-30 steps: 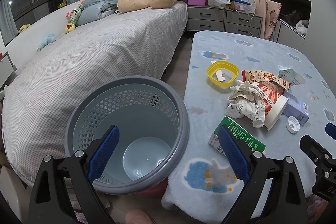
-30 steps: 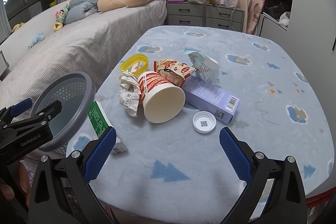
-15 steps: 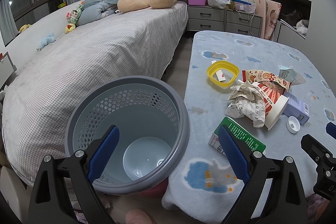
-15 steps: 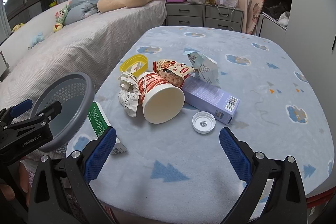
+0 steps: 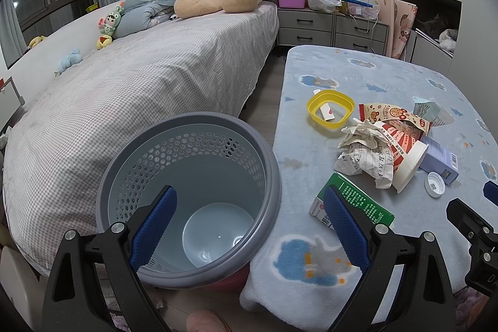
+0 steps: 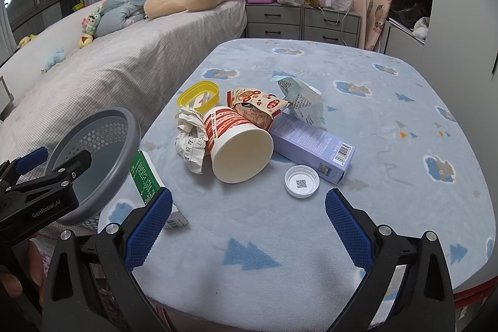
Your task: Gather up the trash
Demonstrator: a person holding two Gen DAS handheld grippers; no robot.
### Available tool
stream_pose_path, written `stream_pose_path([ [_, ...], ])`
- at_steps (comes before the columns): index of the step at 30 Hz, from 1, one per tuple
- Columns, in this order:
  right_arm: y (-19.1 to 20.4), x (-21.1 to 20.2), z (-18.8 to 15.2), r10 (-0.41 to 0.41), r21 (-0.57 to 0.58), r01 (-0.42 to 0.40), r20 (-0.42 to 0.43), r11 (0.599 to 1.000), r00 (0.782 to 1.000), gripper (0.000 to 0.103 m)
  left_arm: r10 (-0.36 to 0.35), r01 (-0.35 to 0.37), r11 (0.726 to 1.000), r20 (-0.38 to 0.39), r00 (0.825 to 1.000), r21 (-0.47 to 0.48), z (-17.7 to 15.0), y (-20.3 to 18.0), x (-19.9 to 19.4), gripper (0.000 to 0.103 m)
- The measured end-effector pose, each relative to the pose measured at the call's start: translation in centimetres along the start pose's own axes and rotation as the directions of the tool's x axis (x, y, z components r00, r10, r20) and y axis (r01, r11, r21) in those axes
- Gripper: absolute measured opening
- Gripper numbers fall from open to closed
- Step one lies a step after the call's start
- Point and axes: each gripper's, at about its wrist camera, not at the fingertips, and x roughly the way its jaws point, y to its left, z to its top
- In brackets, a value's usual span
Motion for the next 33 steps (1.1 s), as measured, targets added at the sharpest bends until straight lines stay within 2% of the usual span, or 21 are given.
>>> stream_pose_path([
  [22, -0.1, -0.2, 0.1, -0.002, 0.001, 0.002, 0.005, 1.000, 1.000, 0.097, 0.004, -0.004, 1.000, -0.001, 1.000, 0.005, -0.2, 0.0, 0.1, 0.091],
  [33, -2.3, -1.3, 0.3, 0.008, 0.037, -0.010, 0.033, 0.999, 0.999, 0.097, -0.027, 0.027, 1.000, -0.062, 0.998, 0.006, -1.4, -2.0, 0.9, 0.091],
])
